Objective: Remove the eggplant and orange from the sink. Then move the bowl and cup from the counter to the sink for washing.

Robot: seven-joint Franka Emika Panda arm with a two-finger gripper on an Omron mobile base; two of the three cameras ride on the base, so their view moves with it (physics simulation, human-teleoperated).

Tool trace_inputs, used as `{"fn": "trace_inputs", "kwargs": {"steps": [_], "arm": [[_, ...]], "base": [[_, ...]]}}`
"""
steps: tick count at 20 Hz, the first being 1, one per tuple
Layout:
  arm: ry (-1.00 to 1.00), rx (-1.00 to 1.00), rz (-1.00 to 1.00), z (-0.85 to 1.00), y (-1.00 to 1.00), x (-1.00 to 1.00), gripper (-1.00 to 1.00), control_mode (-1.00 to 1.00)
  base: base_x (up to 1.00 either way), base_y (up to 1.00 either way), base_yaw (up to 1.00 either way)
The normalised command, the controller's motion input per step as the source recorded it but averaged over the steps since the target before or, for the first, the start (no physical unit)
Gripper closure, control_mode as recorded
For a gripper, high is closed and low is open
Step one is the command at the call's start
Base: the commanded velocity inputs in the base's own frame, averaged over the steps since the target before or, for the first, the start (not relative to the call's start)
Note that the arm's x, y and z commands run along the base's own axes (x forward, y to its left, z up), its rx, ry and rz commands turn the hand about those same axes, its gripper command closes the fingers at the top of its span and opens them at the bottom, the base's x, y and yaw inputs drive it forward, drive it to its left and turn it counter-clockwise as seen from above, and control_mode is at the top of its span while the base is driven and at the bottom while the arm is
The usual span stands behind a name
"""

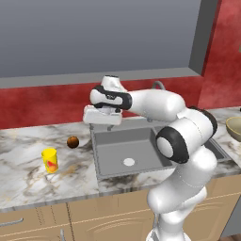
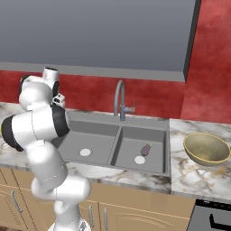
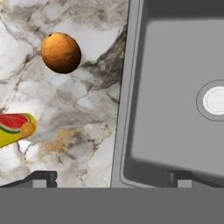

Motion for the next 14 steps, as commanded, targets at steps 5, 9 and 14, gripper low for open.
{"fn": "trace_inputs", "kwargs": {"steps": [5, 9, 14], "arm": [[0.00, 0.00, 0.00, 0.06, -0.31, -0.15, -1.00, -1.00], [0.00, 0.00, 0.00, 0.01, -0.32, -0.09, -1.00, -1.00], [0.00, 0.00, 0.00, 0.00, -0.30, -0.10, -1.00, -1.00]], "base": [[0.00, 0.00, 0.00], [0.00, 0.00, 0.00], [0.00, 0.00, 0.00]]}}
